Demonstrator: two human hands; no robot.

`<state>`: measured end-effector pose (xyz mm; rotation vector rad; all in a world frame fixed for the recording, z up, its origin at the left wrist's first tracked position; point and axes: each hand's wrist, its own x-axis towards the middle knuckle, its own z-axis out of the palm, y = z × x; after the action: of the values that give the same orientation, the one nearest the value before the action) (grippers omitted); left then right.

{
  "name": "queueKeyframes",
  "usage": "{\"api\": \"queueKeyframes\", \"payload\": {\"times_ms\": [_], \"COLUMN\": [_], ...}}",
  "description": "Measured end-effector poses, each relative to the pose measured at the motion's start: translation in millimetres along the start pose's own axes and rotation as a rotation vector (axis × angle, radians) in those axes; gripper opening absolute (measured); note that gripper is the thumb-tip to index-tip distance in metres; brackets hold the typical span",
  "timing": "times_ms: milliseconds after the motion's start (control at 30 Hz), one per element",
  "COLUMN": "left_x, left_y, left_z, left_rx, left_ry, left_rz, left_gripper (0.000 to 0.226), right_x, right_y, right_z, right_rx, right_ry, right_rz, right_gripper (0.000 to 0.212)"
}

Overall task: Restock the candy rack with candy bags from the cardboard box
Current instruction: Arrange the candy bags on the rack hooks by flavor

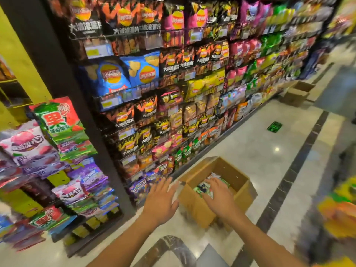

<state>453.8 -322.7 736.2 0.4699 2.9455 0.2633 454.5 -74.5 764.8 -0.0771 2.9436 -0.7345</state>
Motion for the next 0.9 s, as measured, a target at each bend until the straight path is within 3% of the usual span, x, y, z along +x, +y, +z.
{"api": "queueKeyframes", "payload": {"times_ms": [100,200,267,433,900], "left_x": [39,78,104,161,408], "left_y": [35,67,85,113,103], "left_z": [7,11,13,19,-38], "left_rx": [-0.006,-0.006,-0.011,0.006,0.019], "left_ry": [-0.036,-0.056,-0.052,-0.065,0.045], "left_rz": [0.011,0.034,0.035,0.047,0.144], "left_gripper": [0.07,0.086,0.09,0.068,0.066], "right_x": [17,41,58,94,296], "right_y": [44,91,120,167,218], "right_z": [-14,-25,-33,-62,-156], "right_rx": [0.0,0.007,-0.007,-0.027,-0.011], "right_ry": [-0.04,-0.055,-0.06,-0.059,0.156], "right_rz": [0.056,0.105,0.117,0.134,0.155], "right_gripper": [0.055,0.068,0.062,0.054,0.051]}}
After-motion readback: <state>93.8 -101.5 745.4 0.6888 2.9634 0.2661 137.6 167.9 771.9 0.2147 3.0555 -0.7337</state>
